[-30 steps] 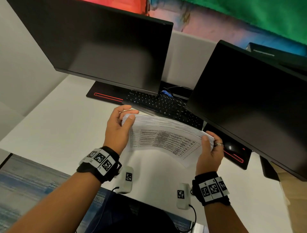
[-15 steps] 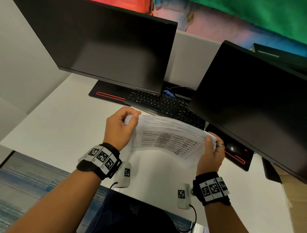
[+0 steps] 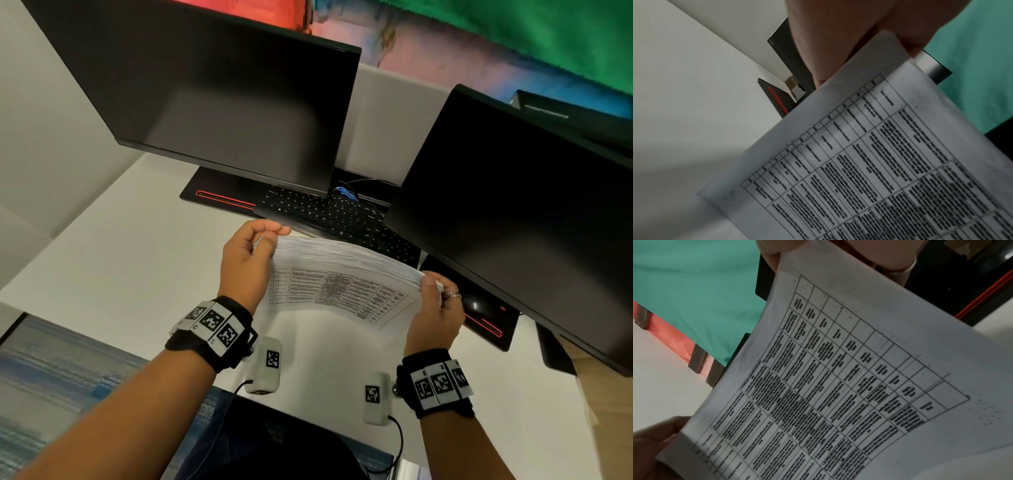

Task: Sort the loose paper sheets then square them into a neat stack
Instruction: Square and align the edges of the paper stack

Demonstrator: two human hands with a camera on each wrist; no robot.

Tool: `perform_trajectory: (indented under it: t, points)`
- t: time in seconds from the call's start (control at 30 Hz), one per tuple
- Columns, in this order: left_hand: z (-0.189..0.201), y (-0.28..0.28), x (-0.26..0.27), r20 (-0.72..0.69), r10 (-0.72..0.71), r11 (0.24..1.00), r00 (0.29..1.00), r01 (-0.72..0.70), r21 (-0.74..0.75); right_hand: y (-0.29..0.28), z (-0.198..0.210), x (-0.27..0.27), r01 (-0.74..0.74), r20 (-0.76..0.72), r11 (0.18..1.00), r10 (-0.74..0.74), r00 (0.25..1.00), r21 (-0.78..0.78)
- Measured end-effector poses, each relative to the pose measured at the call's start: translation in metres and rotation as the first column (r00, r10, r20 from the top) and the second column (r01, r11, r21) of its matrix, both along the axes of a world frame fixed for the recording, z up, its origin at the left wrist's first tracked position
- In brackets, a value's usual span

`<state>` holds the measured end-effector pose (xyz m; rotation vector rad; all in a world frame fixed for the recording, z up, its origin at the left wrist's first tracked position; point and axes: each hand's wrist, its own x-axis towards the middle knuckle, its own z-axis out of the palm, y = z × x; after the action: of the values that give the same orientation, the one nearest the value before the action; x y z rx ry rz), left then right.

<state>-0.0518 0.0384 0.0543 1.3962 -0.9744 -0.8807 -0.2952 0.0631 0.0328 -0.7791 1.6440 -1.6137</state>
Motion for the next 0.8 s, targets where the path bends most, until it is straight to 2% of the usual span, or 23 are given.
perform_trajectory:
  t: [0.2, 0.43, 0.57, 0.8]
  points:
    - [-0.003, 0.000, 0.002, -0.003, 0.011, 1.000, 1.000, -0.011, 0.010, -0.004, -0.001, -0.001, 0.027, -0.066, 1.000, -0.027, 0.997, 0.005]
    - [-0.005, -0.002, 0.002, 0.013, -0.021, 1.000, 1.000, 0.022, -0.018, -0.008, 0.001, 0.000, 0.041, -0.040, 0.999, -0.040, 0.998, 0.012]
    - [-0.006, -0.001, 0.005, 0.092, -0.078, 0.997, 0.993, 0.079, -0.008, -0.011, 0.006, 0.000, 0.043, -0.022, 0.999, -0.043, 0.999, 0.018]
    - [-0.002, -0.008, 0.005, -0.063, -0.039, 0.997, 0.997, 0.043, 0.064, -0.013, 0.000, -0.001, 0.090, -0.022, 0.996, -0.090, 0.996, -0.027]
